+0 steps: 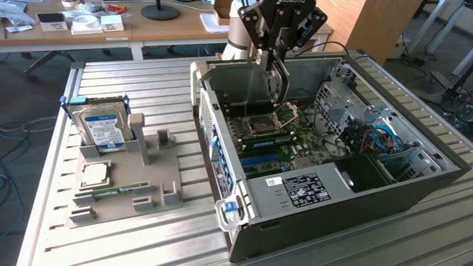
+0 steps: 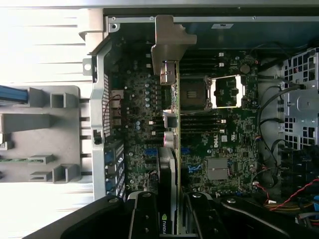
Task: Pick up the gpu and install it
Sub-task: 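Pick up the gpu and move the gpu toward the slot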
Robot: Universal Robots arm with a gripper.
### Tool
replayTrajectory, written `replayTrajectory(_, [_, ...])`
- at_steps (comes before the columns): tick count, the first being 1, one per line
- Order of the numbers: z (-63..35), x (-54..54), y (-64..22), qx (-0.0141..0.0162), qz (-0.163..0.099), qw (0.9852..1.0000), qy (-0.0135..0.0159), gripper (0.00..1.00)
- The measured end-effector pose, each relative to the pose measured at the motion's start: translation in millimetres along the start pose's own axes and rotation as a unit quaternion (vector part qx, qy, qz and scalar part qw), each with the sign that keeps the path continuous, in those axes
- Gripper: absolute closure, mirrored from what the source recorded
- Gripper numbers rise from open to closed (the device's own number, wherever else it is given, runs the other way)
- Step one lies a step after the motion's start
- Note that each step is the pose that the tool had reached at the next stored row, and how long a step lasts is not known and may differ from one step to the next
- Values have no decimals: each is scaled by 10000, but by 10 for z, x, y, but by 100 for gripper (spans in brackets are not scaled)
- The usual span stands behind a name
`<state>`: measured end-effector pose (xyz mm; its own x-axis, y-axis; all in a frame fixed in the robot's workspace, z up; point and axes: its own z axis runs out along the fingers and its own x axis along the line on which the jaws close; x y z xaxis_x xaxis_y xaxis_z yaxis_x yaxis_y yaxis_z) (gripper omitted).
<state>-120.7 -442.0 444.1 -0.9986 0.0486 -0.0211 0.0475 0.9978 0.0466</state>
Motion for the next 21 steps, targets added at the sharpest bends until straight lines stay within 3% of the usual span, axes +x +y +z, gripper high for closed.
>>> replayTrajectory(21, [2,-66,4,0,0,10000,0,73])
